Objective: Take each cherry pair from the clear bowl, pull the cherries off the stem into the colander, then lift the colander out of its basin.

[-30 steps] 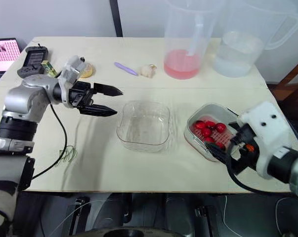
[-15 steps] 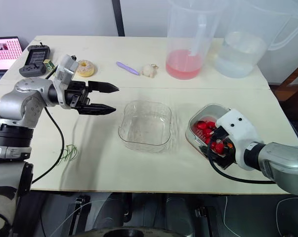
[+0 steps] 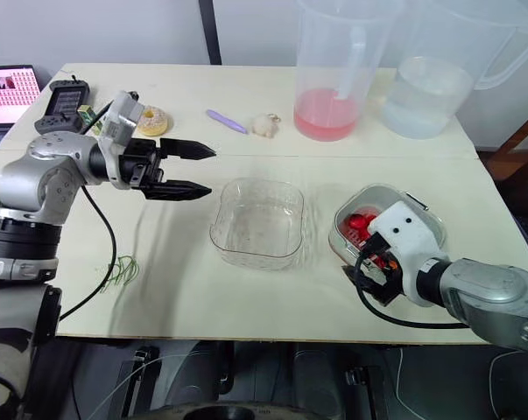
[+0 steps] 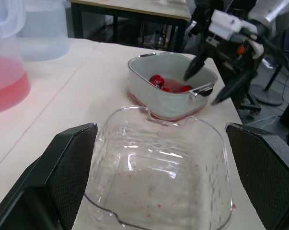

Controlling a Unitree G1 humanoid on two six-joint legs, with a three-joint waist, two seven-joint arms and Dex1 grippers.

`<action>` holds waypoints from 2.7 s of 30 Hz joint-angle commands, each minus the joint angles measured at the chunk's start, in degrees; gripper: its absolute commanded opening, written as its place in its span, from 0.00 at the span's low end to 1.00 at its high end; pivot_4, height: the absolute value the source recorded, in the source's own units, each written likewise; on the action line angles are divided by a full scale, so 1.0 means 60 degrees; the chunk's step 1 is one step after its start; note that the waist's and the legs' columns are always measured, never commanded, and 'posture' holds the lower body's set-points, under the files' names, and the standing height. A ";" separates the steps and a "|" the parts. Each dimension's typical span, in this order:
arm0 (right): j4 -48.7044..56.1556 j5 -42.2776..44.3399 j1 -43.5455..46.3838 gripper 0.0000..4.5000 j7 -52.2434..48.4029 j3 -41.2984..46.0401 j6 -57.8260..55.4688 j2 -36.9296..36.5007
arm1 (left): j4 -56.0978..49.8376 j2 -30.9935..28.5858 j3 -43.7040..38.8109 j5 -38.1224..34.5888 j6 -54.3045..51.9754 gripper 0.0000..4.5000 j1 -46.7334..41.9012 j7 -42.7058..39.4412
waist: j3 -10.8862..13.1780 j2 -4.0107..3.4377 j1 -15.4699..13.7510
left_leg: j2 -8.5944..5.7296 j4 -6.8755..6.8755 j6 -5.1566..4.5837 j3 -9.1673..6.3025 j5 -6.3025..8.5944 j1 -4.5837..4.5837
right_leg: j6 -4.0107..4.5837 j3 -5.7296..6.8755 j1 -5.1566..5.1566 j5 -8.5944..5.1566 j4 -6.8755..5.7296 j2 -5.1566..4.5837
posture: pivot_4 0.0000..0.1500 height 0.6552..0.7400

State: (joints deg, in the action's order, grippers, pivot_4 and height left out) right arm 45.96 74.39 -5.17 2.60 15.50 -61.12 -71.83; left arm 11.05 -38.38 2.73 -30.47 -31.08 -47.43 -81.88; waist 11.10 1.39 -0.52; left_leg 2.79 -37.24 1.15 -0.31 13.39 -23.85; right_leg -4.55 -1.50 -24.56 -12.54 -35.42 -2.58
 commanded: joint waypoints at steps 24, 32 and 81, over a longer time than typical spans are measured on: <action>-0.0028 0.1028 0.0990 0.05 -0.0754 0.1666 -0.0836 0.0012 | -0.0266 0.0217 0.0048 0.0107 0.0117 1.00 -0.0251 0.0096 | 0.0000 -0.0003 0.0020 | 0.0000 -0.0001 0.0000 0.0000 0.0000 0.0005 | -0.0002 -0.0001 0.0000 0.0001 -0.0012 0.0002 | 1.00 1.00; -0.0328 0.2227 0.1042 0.05 -0.0858 0.2877 -0.1158 -0.0929 | -0.0137 0.0384 0.0013 0.0130 0.0326 1.00 -0.0093 0.0069 | 0.0000 -0.0003 0.0012 | 0.0000 -0.0001 -0.0001 0.0002 0.0000 0.0007 | -0.0002 -0.0003 0.0000 0.0001 -0.0014 0.0000 | 1.00 1.00; -0.0591 0.2659 0.1407 0.05 -0.1616 0.2669 -0.0984 -0.2122 | -0.0638 0.0754 -0.0639 -0.0382 0.0845 1.00 0.0456 0.0296 | -0.0002 -0.0005 -0.0003 | 0.0001 0.0000 -0.0001 0.0005 0.0000 0.0008 | -0.0002 -0.0004 -0.0001 0.0001 -0.0012 0.0000 | 1.00 1.00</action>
State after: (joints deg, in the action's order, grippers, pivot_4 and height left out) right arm 42.21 92.04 2.54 -6.30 30.84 -67.60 -83.83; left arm 9.85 -33.14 0.79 -31.65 -25.98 -44.52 -80.47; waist 11.09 1.36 -0.54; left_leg 2.79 -37.24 1.15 -0.28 13.39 -23.80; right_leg -4.56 -1.53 -24.56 -12.54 -35.49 -2.58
